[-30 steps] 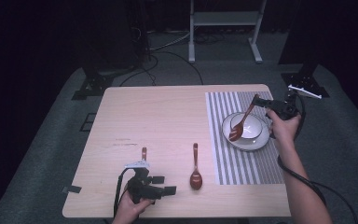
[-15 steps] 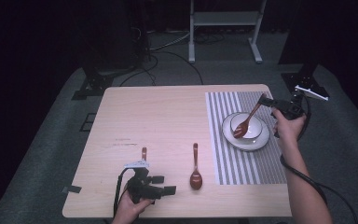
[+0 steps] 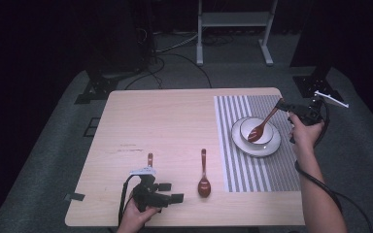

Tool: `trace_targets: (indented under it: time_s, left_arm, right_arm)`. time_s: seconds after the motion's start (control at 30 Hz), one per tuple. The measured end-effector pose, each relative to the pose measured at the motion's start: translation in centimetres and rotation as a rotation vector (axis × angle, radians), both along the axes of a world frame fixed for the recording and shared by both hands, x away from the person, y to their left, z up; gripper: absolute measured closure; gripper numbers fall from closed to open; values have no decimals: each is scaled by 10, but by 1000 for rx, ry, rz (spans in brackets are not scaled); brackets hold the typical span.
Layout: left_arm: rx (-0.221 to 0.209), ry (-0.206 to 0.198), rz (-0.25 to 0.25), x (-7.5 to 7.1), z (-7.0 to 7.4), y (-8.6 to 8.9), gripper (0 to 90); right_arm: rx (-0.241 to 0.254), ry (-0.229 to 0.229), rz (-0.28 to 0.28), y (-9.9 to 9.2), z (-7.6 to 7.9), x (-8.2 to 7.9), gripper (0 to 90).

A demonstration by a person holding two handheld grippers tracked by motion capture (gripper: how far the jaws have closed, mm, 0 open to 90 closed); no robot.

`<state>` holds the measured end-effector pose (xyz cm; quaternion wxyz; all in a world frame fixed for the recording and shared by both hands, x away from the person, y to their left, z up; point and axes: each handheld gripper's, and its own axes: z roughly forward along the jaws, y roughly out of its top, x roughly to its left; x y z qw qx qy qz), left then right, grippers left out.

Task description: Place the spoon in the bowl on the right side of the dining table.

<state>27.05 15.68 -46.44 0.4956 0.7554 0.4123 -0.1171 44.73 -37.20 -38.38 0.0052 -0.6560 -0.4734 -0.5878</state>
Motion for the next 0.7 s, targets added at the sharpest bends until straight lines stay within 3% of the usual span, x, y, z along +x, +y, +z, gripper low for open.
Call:
trace_targets:
  time_s: [0.7]
  left_arm:
    - [5,-5,-3,0,-1,-1,87]
  right_arm:
    - [-2,10,-53,-12,-9,-2,827]
